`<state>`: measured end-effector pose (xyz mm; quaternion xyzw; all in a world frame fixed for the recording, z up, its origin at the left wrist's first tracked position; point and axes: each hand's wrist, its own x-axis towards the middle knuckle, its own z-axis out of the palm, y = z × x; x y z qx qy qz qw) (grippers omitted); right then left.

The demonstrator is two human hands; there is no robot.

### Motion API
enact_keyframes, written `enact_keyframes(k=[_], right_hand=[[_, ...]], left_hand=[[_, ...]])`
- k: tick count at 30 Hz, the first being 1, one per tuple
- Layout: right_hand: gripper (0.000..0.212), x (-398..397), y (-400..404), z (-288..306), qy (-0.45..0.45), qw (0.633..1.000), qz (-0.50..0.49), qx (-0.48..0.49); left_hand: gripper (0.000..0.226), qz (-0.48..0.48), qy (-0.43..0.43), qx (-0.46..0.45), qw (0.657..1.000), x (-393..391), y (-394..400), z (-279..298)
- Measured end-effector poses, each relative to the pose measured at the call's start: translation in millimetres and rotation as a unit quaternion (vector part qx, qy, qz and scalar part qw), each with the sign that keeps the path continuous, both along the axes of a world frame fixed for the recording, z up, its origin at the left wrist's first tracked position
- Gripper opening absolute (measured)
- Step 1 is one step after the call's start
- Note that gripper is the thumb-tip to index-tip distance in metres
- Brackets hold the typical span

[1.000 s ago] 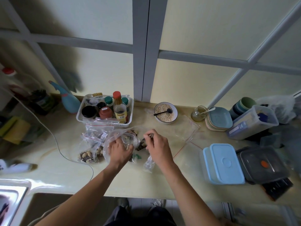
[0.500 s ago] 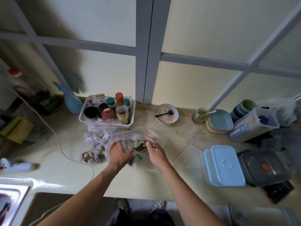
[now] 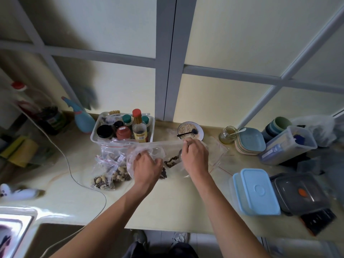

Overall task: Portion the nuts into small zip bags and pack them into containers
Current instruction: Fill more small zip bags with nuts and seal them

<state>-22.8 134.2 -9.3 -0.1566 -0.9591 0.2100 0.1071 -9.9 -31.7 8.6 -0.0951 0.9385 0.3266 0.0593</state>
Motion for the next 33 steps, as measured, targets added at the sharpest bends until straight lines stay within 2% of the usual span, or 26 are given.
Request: enact_keyframes(k=[6,12,15,27,33], right_hand=[[0.035,17.3,-2.8,-6.7,-0.096,0.995,0.017,0.008],[0.032,27.9,-16.2,-13.2,-0.088,0.995,0.023,0.028],[0.032,27.7,-24.6,-13.7,-0.098,0.994,0.029,0.032],[0.032,27.3,-47.7,-27.9,-0.027,0.999,0.029,-0.019],[0.037,21.9,-54.9,-42.6,-0.009,0.993,0.075,-0.087]], left_hand=[[0.057,-0.003,-0.089,0.002,0.996,5.3,-10.4,-22.8],[0.056,-0.008,-0.114,-0.026,0.993,13.0,-22.0,-36.5],[0.057,-0.010,-0.117,-0.037,0.992,13.4,-23.0,-37.1],[0.062,-0.014,-0.096,-0.036,0.995,10.6,-22.5,-34.5],[0.055,-0.053,-0.036,-0.053,0.997,10.0,-21.6,-30.5]])
